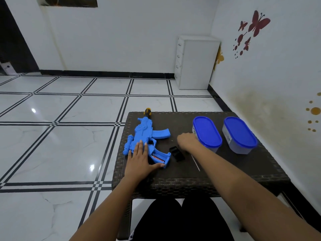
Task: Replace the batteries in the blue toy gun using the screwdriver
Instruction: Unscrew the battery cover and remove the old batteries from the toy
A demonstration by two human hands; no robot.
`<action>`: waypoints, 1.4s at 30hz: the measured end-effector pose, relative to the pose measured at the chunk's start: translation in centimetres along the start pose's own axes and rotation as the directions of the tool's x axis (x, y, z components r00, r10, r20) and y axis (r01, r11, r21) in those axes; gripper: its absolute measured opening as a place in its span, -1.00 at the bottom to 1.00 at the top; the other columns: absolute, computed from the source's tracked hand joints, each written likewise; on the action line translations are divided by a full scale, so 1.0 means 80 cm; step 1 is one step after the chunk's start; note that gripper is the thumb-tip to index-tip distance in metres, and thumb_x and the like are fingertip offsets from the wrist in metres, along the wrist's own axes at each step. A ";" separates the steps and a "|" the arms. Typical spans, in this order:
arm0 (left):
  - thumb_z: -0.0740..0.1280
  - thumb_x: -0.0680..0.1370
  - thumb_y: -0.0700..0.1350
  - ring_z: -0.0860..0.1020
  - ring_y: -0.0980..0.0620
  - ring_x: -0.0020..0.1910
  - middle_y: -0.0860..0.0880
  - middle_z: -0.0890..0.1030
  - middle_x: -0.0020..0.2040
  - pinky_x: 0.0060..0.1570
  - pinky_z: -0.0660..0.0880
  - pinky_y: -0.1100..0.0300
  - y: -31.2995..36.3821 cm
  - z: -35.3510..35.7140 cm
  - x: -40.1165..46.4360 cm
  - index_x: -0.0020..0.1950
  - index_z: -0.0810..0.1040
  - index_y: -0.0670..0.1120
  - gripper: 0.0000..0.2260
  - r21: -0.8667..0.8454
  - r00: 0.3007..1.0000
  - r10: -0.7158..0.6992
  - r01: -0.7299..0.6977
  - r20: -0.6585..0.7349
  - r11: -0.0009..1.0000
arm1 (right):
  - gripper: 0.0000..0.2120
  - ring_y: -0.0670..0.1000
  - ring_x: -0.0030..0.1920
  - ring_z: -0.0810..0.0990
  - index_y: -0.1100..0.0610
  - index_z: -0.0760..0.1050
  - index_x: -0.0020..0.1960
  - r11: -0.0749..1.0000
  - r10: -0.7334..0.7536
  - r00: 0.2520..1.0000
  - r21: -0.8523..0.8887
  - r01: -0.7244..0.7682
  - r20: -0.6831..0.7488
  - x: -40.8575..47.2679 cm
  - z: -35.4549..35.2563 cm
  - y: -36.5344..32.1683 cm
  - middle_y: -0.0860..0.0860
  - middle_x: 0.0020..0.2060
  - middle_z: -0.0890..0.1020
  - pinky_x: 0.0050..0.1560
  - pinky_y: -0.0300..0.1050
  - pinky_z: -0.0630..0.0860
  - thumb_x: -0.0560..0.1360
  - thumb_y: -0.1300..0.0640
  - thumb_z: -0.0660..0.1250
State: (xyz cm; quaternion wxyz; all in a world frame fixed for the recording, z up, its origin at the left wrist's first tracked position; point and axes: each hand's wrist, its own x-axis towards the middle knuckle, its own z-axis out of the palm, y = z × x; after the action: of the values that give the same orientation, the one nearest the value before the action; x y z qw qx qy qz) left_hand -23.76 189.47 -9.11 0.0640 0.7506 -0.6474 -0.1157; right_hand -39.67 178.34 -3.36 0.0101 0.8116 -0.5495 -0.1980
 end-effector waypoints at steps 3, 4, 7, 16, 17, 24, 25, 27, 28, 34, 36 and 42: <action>0.11 0.37 0.47 -0.21 0.00 0.53 -0.07 -0.20 0.55 0.49 -0.14 -0.05 0.000 -0.001 -0.002 0.55 -0.17 -0.08 -0.02 0.002 1.000 0.005 -0.005 -0.005 1.000 | -0.77 0.14 0.07 0.57 0.23 0.49 0.10 0.988 0.041 0.999 0.149 -0.042 0.012 0.003 -0.010 0.008 0.12 0.04 0.59 -0.06 -0.06 0.45 0.52 0.11 0.29; 0.11 0.37 0.47 -0.20 0.00 0.53 -0.07 -0.20 0.56 0.49 -0.14 -0.05 0.000 -0.001 -0.002 0.55 -0.17 -0.07 -0.02 0.001 1.000 0.003 -0.003 -0.005 1.000 | -0.76 0.13 0.03 0.56 0.22 0.51 0.01 0.961 0.071 0.997 0.268 -0.071 0.010 0.004 -0.014 0.012 0.10 -0.07 0.58 -0.09 -0.07 0.44 0.50 0.04 0.33; 0.05 0.31 0.51 -0.20 0.00 0.53 -0.07 -0.20 0.56 0.49 -0.14 -0.06 0.000 -0.002 -0.001 0.55 -0.17 -0.06 0.02 -0.001 1.000 -0.001 0.001 0.006 1.000 | -0.67 0.06 -0.19 0.56 0.27 0.56 -0.06 0.707 0.135 0.988 0.706 -0.046 -0.071 -0.004 -0.034 0.028 0.10 -0.13 0.58 -0.18 -0.10 0.47 0.50 -0.02 0.34; 0.12 0.39 0.45 -0.18 -0.02 0.54 -0.09 -0.18 0.56 0.50 -0.13 -0.07 0.000 -0.002 -0.004 0.55 -0.14 -0.07 -0.05 -0.019 1.000 -0.002 0.002 -0.008 1.000 | -0.82 0.01 -0.08 0.49 0.26 0.56 0.01 0.736 -0.219 0.944 0.594 0.325 -0.245 -0.076 -0.057 0.000 0.07 -0.09 0.55 -0.08 -0.13 0.40 0.55 0.16 0.27; 0.12 0.39 0.44 -0.18 -0.02 0.54 -0.09 -0.17 0.56 0.49 -0.13 -0.07 0.000 -0.002 -0.005 0.55 -0.14 -0.07 -0.06 -0.021 1.000 -0.001 0.001 -0.015 1.000 | -0.81 0.02 -0.09 0.47 0.29 0.55 0.01 0.776 -0.250 0.939 0.531 0.341 -0.238 -0.079 -0.061 -0.005 0.06 -0.11 0.50 -0.05 -0.09 0.40 0.56 0.17 0.26; 0.10 0.38 0.46 -0.18 -0.02 0.54 -0.09 -0.17 0.56 0.49 -0.14 -0.06 -0.001 0.001 -0.004 0.56 -0.13 -0.07 -0.05 -0.033 1.000 -0.003 0.002 -0.018 0.999 | -0.76 0.06 -0.18 0.38 0.35 0.49 -0.09 0.872 -0.343 0.923 0.304 0.382 -0.175 -0.079 -0.074 -0.030 0.12 -0.14 0.42 -0.13 -0.09 0.31 0.57 0.15 0.24; 0.12 0.39 0.45 -0.18 -0.02 0.54 -0.09 -0.17 0.56 0.49 -0.14 -0.06 -0.002 0.001 -0.003 0.56 -0.13 -0.07 -0.06 -0.035 1.000 -0.002 0.001 -0.021 0.999 | -0.75 0.06 -0.19 0.37 0.37 0.52 -0.03 0.871 -0.352 0.922 0.303 0.386 -0.164 -0.077 -0.074 -0.033 0.12 -0.15 0.41 -0.14 -0.10 0.30 0.57 0.16 0.24; 0.13 0.40 0.44 -0.17 -0.02 0.54 -0.09 -0.17 0.56 0.49 -0.14 -0.07 -0.002 0.002 -0.003 0.56 -0.13 -0.07 -0.07 -0.039 1.000 0.002 -0.003 -0.025 0.999 | -0.75 0.06 -0.20 0.36 0.37 0.53 0.02 0.873 -0.356 0.922 0.298 0.386 -0.151 -0.074 -0.073 -0.039 0.12 -0.16 0.41 -0.16 -0.10 0.29 0.57 0.17 0.24; 0.13 0.40 0.44 -0.17 -0.02 0.54 -0.09 -0.17 0.56 0.49 -0.14 -0.07 -0.003 0.002 -0.002 0.56 -0.13 -0.07 -0.07 -0.042 1.000 0.002 -0.003 -0.026 0.999 | -0.75 0.05 -0.20 0.36 0.38 0.53 0.01 0.875 -0.351 0.924 0.299 0.382 -0.152 -0.074 -0.073 -0.040 0.12 -0.17 0.41 -0.17 -0.11 0.29 0.57 0.16 0.24; 0.11 0.39 0.46 -0.18 -0.02 0.54 -0.09 -0.17 0.56 0.49 -0.12 -0.08 -0.004 0.004 -0.003 0.54 -0.09 0.12 -0.16 -0.046 0.999 0.023 -0.024 -0.027 0.999 | -0.71 0.17 -0.04 0.55 0.35 0.55 -0.02 0.836 -0.232 0.939 0.441 0.326 -0.254 -0.083 -0.054 -0.021 0.21 -0.05 0.58 -0.03 -0.04 0.42 0.58 0.12 0.21; 0.09 0.37 0.47 -0.18 -0.02 0.54 -0.10 -0.17 0.56 0.48 -0.12 -0.08 -0.004 0.002 -0.003 0.54 -0.04 0.16 -0.18 -0.045 0.999 0.028 -0.029 -0.023 0.999 | -0.70 0.19 -0.01 0.55 0.34 0.56 0.01 0.824 -0.178 0.936 0.475 0.310 -0.303 -0.089 -0.045 -0.021 0.22 -0.01 0.58 0.02 -0.01 0.44 0.59 0.12 0.20; 0.12 0.41 0.43 -0.18 -0.03 0.54 -0.10 -0.16 0.56 0.48 -0.12 -0.08 -0.004 0.003 -0.002 0.53 -0.01 0.16 -0.22 -0.043 0.999 0.026 -0.026 -0.021 0.999 | -0.72 0.16 -0.01 0.55 0.30 0.56 0.01 0.830 -0.173 0.925 0.456 0.322 -0.338 -0.091 -0.046 -0.029 0.18 0.00 0.56 0.02 -0.01 0.44 0.60 0.12 0.18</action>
State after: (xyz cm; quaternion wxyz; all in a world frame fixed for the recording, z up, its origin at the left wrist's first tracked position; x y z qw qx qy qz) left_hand -23.57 189.72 -9.36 0.0881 0.7417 -0.6538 -0.1212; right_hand -38.70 185.08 1.72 -0.1497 0.8703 -0.4638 0.0704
